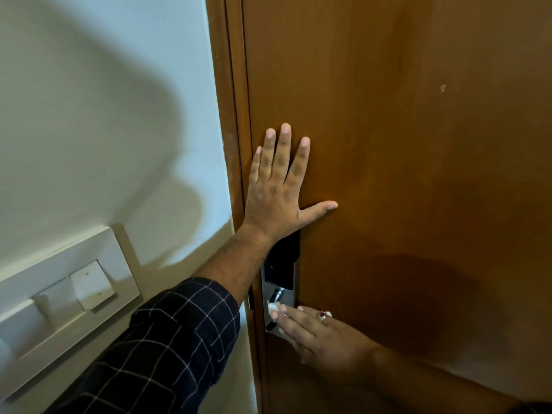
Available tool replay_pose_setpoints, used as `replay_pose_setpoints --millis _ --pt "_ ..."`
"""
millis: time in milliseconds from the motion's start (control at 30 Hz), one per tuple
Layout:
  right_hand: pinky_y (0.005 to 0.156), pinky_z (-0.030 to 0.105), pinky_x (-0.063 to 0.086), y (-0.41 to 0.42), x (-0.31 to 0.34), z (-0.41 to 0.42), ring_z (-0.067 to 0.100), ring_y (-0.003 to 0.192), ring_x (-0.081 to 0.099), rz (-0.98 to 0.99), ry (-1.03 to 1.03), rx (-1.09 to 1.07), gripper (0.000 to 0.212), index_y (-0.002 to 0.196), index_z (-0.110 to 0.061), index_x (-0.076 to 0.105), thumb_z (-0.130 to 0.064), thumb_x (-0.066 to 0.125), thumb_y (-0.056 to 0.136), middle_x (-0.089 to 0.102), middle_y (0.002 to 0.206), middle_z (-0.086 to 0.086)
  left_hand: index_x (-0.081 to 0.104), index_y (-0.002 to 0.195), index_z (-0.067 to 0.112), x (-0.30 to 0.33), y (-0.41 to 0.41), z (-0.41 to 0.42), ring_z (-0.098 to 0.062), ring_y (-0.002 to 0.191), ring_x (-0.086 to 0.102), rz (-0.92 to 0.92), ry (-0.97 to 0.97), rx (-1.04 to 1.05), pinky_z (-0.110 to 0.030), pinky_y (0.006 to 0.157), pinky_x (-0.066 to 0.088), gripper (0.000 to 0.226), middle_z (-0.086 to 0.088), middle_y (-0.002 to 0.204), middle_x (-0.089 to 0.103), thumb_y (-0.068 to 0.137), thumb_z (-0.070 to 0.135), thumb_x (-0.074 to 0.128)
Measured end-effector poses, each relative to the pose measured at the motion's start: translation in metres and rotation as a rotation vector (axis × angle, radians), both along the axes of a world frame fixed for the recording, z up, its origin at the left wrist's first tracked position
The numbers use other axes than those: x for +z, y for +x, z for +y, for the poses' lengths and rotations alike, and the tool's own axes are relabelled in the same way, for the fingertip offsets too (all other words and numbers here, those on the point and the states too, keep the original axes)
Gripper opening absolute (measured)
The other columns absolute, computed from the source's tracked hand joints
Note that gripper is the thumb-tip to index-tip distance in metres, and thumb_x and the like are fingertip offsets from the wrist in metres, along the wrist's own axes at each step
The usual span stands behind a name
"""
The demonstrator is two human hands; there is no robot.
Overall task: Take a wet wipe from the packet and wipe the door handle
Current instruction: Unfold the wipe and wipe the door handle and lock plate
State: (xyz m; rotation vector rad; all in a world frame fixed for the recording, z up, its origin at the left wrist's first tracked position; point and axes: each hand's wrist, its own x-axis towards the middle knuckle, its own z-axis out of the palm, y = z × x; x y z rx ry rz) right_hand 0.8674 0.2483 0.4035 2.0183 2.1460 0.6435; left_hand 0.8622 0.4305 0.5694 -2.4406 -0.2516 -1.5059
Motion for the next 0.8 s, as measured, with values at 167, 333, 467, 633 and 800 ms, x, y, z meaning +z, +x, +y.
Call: replay_pose_setpoints --millis 167,333,467,633,800 --pt "0.118 0.038 0.006 -0.022 0.01 0.05 0.025 0.15 0.0 0.125 -0.024 -0.048 0.055 0.153 -0.011 -0.001 -0.02 0.022 0.104 -0.002 0.163 0.01 0.014 0.154 0.016 0.002 -0.001 -0.001 -0.037 0.151 0.012 0.008 0.003 0.012 -0.049 0.123 0.004 0.107 -0.02 0.161 0.021 0.077 0.086 0.038" --pt "0.121 0.042 0.004 -0.033 0.015 0.063 0.034 0.148 -0.005 0.085 -0.055 -0.171 0.052 0.147 0.008 -0.003 -0.012 0.017 0.104 -0.003 0.16 0.024 0.013 0.154 0.016 0.001 -0.002 -0.001 -0.036 0.151 0.01 0.016 0.005 0.019 -0.05 0.123 0.006 0.107 -0.02 0.162 0.019 0.077 0.085 0.039" --pt "0.121 0.037 0.01 -0.022 0.006 0.047 0.023 0.15 0.001 0.267 -0.002 -0.144 0.056 0.153 -0.006 0.0 -0.02 0.022 0.103 0.001 0.163 0.013 0.013 0.154 0.016 0.0 -0.002 -0.001 -0.036 0.151 0.011 0.014 0.003 0.016 -0.051 0.123 0.007 0.107 -0.02 0.162 0.02 0.077 0.086 0.039" --pt "0.117 0.033 0.028 0.013 -0.016 -0.002 0.018 0.142 0.034 0.338 0.022 0.041 0.06 0.153 -0.017 0.02 -0.021 0.045 0.099 0.038 0.154 0.008 0.011 0.155 0.018 0.0 -0.001 0.0 -0.035 0.152 0.008 0.014 -0.008 0.013 -0.048 0.123 0.002 0.107 -0.018 0.163 0.018 0.077 0.087 0.038" --pt "0.111 0.042 0.038 0.021 -0.025 -0.037 0.026 0.141 0.035 0.223 0.104 0.097 0.048 0.146 -0.01 0.037 -0.017 0.049 0.1 0.042 0.151 0.006 0.011 0.155 0.018 0.0 0.0 0.0 -0.035 0.152 0.009 0.02 -0.011 0.012 -0.048 0.123 0.002 0.108 -0.019 0.163 0.017 0.077 0.087 0.038"
